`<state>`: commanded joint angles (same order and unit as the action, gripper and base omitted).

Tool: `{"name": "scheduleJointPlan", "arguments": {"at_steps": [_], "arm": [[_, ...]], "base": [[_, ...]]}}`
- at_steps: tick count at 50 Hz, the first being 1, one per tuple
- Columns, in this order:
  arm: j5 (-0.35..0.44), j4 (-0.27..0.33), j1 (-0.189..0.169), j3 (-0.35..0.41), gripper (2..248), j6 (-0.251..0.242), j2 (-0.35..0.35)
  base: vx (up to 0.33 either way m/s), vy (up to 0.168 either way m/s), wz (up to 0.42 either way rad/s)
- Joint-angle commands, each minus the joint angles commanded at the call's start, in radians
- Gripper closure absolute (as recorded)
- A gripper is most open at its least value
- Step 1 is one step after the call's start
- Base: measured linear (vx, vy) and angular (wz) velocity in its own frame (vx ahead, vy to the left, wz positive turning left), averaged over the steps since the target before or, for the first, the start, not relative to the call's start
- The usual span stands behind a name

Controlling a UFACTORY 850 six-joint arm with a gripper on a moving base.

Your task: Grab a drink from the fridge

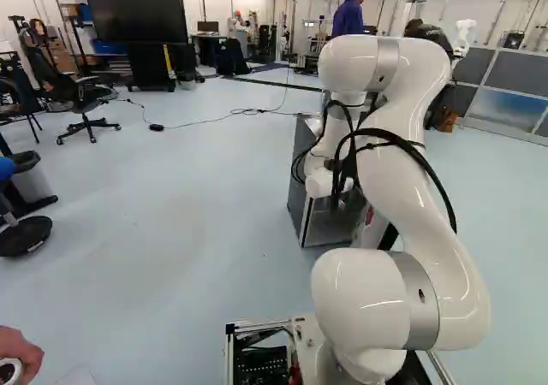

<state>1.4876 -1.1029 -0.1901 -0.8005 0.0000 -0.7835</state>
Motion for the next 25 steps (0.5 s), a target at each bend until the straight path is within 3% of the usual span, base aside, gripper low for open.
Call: {"name": "scheduleJointPlan", "arguments": {"at_steps": [25], "arm": [[0.000,0.000,0.029,0.011,154,0.000,0.007]], "base": [[0.000,0.000,0.000]]}}
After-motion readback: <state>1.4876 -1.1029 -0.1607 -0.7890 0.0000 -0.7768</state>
